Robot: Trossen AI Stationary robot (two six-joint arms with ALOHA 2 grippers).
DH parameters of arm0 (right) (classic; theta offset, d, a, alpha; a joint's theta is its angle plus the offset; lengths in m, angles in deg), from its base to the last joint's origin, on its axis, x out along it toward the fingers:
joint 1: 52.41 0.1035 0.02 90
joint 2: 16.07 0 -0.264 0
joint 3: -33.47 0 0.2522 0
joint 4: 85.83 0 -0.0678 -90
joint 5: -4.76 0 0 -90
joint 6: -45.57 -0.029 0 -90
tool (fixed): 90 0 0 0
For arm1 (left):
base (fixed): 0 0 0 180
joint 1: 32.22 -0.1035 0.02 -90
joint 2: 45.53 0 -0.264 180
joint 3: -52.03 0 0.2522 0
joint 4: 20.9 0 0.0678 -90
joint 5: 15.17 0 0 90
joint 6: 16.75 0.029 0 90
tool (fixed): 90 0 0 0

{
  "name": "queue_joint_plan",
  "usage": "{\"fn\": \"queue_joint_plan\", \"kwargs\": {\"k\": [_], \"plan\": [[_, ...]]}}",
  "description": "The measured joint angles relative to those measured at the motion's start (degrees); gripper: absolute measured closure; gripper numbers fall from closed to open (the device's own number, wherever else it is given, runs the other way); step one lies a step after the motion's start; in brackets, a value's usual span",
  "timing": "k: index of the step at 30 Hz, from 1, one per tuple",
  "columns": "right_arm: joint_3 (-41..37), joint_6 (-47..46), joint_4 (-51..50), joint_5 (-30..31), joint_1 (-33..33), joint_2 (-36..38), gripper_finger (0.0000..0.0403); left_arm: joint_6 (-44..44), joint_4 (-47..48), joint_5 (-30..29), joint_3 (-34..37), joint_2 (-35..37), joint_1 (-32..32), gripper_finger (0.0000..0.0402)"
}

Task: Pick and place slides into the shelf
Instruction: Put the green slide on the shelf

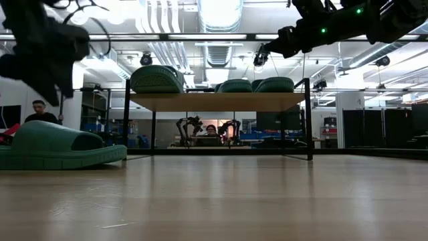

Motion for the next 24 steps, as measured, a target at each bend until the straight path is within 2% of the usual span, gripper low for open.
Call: {"fn": "queue_joint_plan", "kwargs": {"k": [3,8,13,18,24], "plan": [[0.00,0.19,0.00,0.00,0.00,-0.02,0.0218,-1.83,-1.97,2.88,2.76,0.35,-0.02,0.0204],[0.00,0.58,-0.14,0.00,0.00,-0.01,0.0218,-1.67,-10.56,4.81,6.26,0.32,0.00,0.0204],[0.00,0.58,-0.24,-0.01,0.00,-0.02,0.0218,-1.87,-12.02,6.68,9.12,-1.34,0.00,0.0204],[0.00,0.58,-0.26,0.00,0.00,-0.01,0.0218,-1.86,-13.30,7.03,9.27,-3.06,0.00,0.0204],[0.00,0.58,-0.26,0.00,0.00,-0.02,0.0218,0.38,-20.77,7.59,9.21,-5.34,0.00,0.0204]]}}
